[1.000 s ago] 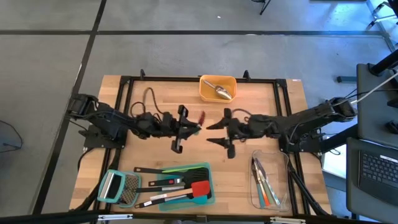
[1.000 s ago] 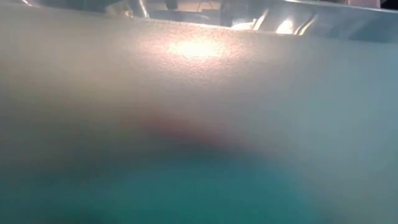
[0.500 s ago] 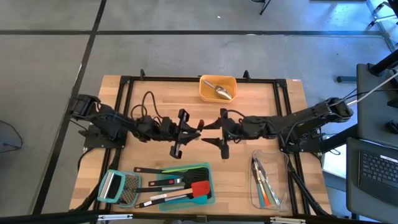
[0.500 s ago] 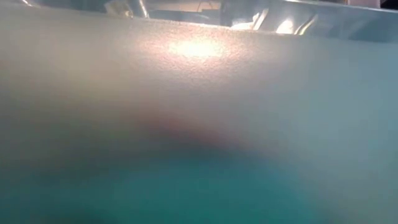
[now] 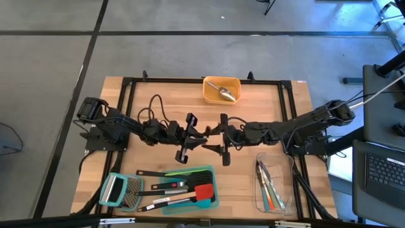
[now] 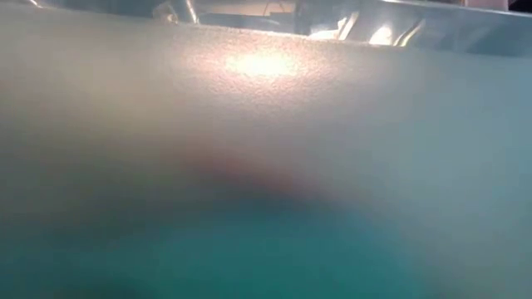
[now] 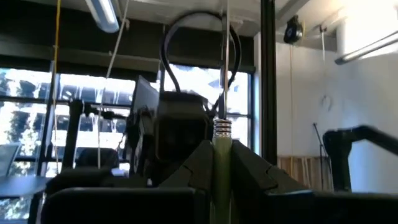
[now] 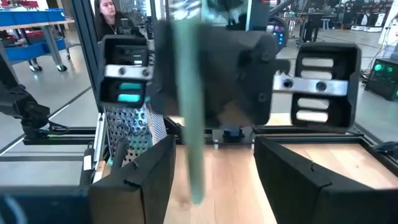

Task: Pick & Place Kitchen Items
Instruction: Put the green table knife into the transparent bin

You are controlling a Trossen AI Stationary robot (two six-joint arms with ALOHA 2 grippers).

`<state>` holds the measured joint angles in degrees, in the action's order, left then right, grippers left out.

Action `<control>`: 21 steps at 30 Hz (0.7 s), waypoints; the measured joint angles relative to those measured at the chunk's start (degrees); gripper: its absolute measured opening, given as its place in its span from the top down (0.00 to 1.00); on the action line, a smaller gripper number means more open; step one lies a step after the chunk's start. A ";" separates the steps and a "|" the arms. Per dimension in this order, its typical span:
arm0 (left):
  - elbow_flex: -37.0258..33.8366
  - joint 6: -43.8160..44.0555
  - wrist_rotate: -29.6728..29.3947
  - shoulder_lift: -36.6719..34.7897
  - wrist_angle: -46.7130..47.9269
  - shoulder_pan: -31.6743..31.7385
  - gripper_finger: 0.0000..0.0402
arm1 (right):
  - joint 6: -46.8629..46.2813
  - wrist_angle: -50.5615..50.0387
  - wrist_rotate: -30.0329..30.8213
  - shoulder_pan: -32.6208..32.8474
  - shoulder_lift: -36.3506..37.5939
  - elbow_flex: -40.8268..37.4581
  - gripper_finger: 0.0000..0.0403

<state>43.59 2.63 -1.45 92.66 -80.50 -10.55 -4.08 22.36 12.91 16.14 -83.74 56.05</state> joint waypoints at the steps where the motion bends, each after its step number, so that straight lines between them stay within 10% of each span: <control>1: 0.09 -0.12 0.12 0.29 0.38 -0.24 0.93 | 0.00 0.00 0.01 -0.02 -0.14 0.00 0.45; 13: 2.14 -0.70 1.86 2.42 0.91 -0.39 0.93 | -1.36 1.22 -4.12 -0.06 -0.49 0.00 0.48; 21: 2.16 -1.44 1.46 2.42 0.58 -0.30 0.93 | -4.48 1.50 -5.64 -0.23 -1.14 0.02 0.81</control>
<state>45.76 1.19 0.01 95.09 -79.92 -10.85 -8.56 23.87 7.27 15.91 -84.88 56.07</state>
